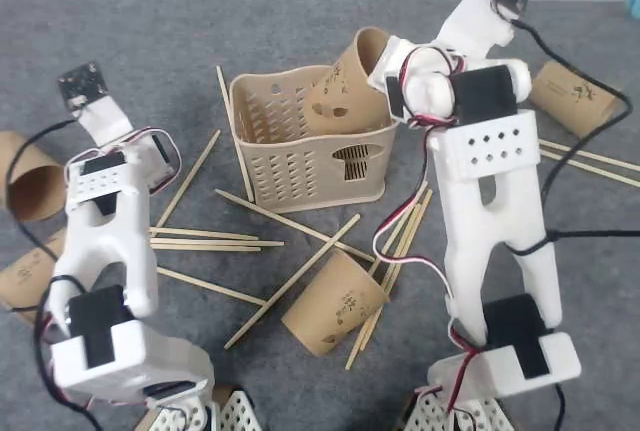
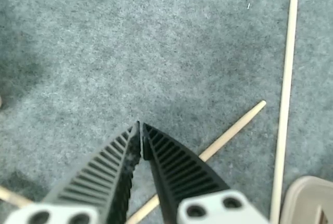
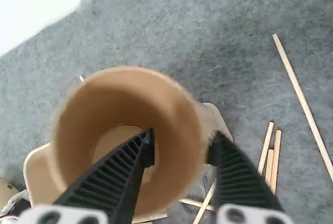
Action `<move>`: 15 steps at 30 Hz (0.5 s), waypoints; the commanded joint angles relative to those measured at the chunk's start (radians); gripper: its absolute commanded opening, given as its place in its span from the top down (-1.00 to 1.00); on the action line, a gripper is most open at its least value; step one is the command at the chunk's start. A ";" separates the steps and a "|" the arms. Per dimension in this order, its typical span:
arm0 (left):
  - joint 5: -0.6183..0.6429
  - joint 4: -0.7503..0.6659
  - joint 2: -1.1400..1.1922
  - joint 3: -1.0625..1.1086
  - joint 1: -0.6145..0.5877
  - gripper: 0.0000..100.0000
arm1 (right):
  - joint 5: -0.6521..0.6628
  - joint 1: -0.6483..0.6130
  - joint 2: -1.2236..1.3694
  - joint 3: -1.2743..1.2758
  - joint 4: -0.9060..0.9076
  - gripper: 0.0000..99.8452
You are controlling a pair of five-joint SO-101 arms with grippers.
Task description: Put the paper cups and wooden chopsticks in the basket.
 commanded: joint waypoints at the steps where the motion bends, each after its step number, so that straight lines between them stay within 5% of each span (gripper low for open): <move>1: -0.008 -0.002 -0.006 -0.047 0.008 0.97 | 0.052 -0.035 0.005 0.003 -0.007 0.80; 6: -0.008 -0.002 -0.006 -0.047 0.008 0.97 | 0.144 -0.033 -0.010 0.002 -0.030 0.99; 15: -0.008 -0.002 -0.006 -0.047 0.008 0.97 | 0.241 -0.005 -0.137 0.002 -0.047 0.98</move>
